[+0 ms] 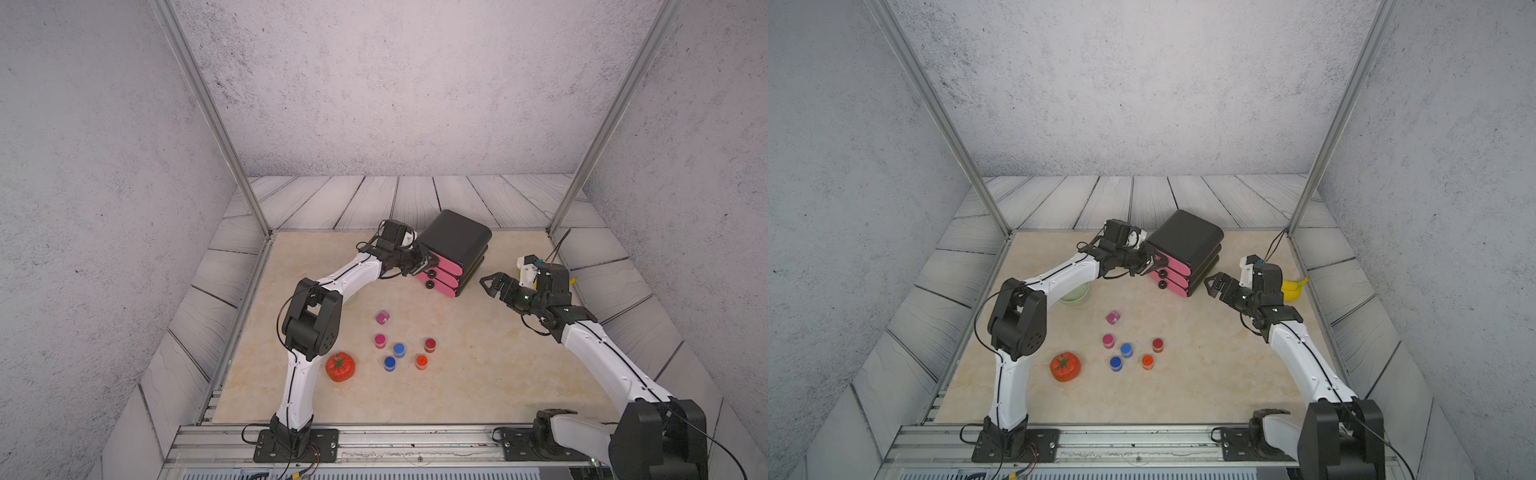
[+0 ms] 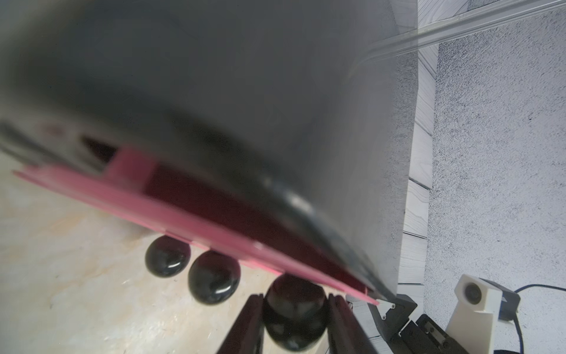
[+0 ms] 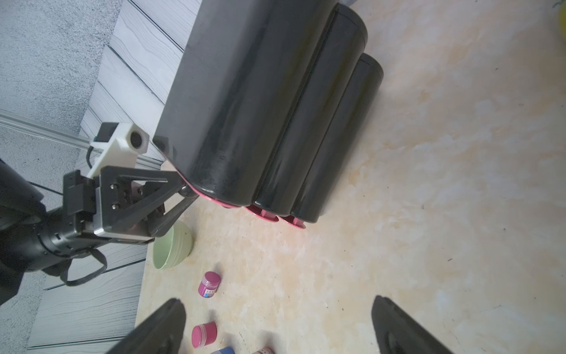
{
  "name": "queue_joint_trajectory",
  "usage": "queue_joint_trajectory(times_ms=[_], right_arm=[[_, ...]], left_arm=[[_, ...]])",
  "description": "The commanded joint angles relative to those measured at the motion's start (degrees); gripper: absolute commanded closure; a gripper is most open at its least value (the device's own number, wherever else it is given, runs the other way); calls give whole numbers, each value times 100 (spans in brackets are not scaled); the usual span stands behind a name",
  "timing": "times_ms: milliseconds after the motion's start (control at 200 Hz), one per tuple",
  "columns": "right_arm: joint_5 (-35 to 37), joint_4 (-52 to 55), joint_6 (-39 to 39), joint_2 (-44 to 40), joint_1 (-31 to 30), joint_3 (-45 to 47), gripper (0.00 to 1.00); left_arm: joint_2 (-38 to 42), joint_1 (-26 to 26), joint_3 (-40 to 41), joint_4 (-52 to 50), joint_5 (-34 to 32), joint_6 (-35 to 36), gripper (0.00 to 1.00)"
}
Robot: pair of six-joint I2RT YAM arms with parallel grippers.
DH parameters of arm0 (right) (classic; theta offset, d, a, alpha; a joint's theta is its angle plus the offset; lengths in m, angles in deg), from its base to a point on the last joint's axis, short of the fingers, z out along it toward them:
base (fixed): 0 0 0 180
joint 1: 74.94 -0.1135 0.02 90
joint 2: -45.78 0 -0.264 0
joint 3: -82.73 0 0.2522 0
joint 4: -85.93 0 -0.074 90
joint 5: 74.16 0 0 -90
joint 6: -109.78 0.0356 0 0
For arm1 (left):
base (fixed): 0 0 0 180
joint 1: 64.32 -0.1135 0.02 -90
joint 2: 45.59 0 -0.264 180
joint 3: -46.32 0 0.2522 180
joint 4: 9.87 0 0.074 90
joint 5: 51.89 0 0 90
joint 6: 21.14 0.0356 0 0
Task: Put the paint cans in the drawer according to color
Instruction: Open the drawer in the storage box.
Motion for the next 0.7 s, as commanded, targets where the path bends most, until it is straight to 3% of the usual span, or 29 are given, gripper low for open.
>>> queue_joint_trajectory(times_ms=[0, 155, 270, 315, 415, 505, 621, 696], right_arm=[[44, 151, -118, -185, -25, -146, 1], [15, 118, -60, -298, -22, -75, 1], [-87, 76, -47, -348, -26, -67, 1], [-156, 61, -46, -355, -24, -78, 1], [-318, 40, -64, -411, -19, -92, 1], [-479, 10, -111, -521, -27, -79, 1], [-977, -209, -78, -706, -21, 24, 1], [-1399, -420, 70, -802, -39, 168, 1]], left_arm=[[695, 22, 573, 140, 405, 279, 79], [1359, 4, 1459, 340, 456, 528, 78], [1438, -40, 1668, 452, 499, 516, 73], [1402, -48, 1644, 477, 529, 503, 67], [1366, -81, 1573, 391, 557, 504, 42], [1538, -148, 1631, 296, 557, 630, 35], [2109, -287, 1798, -276, 216, 1284, 34], [2657, -318, 1880, -1101, -548, 2036, 34]])
